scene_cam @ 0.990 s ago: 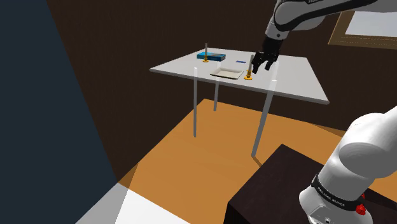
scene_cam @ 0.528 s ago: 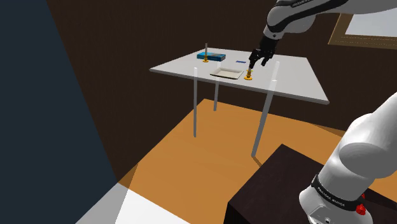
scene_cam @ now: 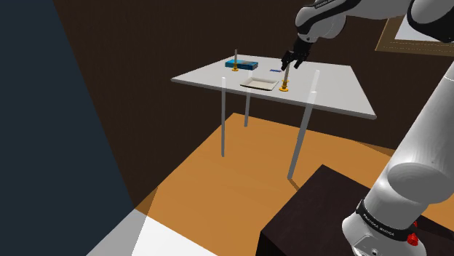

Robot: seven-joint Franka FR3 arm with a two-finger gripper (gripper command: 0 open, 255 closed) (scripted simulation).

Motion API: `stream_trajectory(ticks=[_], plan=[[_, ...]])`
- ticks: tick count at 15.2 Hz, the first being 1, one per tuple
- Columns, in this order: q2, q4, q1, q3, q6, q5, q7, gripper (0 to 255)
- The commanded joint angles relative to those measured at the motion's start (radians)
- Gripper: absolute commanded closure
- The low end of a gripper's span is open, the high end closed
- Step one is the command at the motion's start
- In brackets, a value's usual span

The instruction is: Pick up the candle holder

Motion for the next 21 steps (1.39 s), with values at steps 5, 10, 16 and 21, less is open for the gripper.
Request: stream_trajectory(ticks=[5,10,16,21], plan=[[0.037,-0.034,-0.006,-0.004,0.074,0.046,-0.040,0],[0.046,-0.060,-0.007,-0.003,0.107,0.059,-0.052,255],[0.047,-0.059,-0.007,-0.004,0.106,0.060,-0.053,255],[0.039,-0.039,-0.006,-0.004,0.081,0.049,-0.042,255]])
